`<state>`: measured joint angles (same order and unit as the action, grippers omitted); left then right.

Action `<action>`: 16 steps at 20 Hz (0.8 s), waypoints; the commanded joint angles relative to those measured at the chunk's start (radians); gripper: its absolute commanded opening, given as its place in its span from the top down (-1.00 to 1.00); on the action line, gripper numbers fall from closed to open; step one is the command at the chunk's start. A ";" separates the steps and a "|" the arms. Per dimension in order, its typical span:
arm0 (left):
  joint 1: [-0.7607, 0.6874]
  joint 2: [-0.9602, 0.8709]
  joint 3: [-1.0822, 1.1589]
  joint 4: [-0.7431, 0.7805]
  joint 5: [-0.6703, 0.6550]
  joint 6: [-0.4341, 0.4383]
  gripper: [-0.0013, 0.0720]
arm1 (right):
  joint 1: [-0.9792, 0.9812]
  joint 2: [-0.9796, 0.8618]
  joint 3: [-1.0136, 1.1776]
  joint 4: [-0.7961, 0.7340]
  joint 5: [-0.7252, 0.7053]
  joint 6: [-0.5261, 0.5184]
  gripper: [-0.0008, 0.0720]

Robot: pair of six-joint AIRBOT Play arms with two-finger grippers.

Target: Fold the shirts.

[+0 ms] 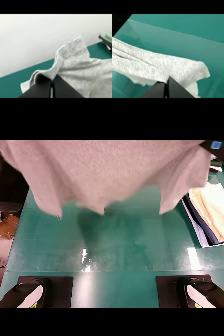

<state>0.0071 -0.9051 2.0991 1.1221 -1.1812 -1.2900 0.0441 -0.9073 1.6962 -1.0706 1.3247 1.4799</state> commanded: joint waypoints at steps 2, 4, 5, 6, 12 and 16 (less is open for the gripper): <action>0.001 -0.002 0.014 -0.030 0.075 0.068 0.91 | 0.000 0.026 0.010 -0.005 0.137 0.096 0.93; 0.001 -0.050 -0.040 0.003 0.088 0.067 0.91 | 0.000 -0.039 0.010 -0.004 0.199 0.123 0.93; 0.001 -0.084 -0.080 0.003 0.084 0.066 0.91 | 0.000 -0.087 0.010 -0.005 0.229 0.127 0.93; 0.001 -0.129 -0.125 -0.005 0.072 0.066 0.91 | 0.000 -0.138 0.010 -0.005 0.248 0.127 0.93; 0.001 -0.551 -0.237 -0.009 -0.026 0.022 0.91 | 0.000 -0.525 0.010 -0.005 0.264 0.123 0.92; 0.001 -0.764 -0.237 -0.011 -0.027 -0.023 0.91 | 0.000 -0.716 0.010 -0.003 0.117 0.123 0.92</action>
<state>0.0074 -1.5257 1.8721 1.1172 -1.1900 -1.2816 0.0433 -1.4925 1.7050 -1.0782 1.5265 1.6028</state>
